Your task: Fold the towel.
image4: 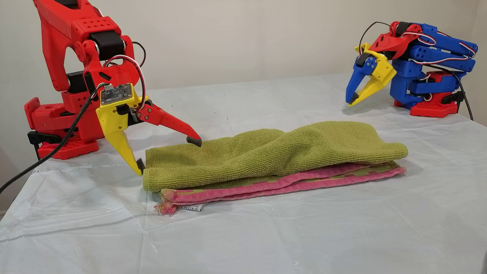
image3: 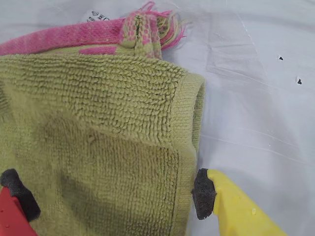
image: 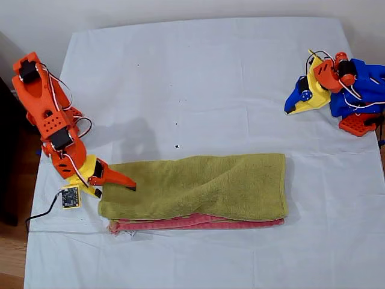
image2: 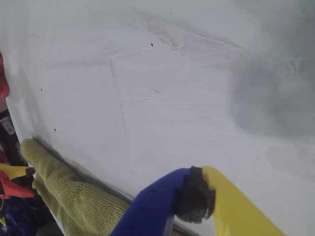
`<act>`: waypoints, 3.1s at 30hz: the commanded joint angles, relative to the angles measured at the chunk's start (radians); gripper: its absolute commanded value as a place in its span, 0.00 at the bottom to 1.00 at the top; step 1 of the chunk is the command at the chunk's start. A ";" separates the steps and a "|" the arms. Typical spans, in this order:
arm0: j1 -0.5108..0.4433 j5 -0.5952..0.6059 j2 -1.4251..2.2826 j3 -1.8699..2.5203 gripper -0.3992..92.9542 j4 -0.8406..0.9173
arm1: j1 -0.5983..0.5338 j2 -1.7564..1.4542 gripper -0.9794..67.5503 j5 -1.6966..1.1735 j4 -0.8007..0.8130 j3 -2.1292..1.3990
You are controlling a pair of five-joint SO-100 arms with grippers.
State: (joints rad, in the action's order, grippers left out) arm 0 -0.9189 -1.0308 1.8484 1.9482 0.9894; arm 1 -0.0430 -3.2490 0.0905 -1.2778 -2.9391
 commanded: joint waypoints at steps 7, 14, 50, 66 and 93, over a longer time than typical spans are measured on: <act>0.028 0.023 -0.103 -0.041 0.77 -0.078 | -0.015 -0.210 0.02 -0.008 -0.002 -0.094; 0.110 0.074 -0.219 -0.081 0.78 -0.129 | -0.015 -0.210 0.02 -0.008 -0.002 -0.094; 0.440 0.321 -0.419 -0.744 0.01 0.545 | -0.015 -0.210 0.02 -0.008 -0.002 -0.094; 0.514 0.650 -0.874 -1.896 0.01 1.078 | -0.015 -0.210 0.02 -0.008 -0.002 -0.094; 0.563 0.704 -0.213 -1.497 0.01 1.078 | -0.015 -0.210 0.02 -0.008 -0.002 -0.094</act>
State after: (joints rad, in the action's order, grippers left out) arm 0 -0.3820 -0.2930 1.3576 0.3666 2.0617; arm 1 -0.0430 -3.2490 0.0905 -1.2778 -2.9391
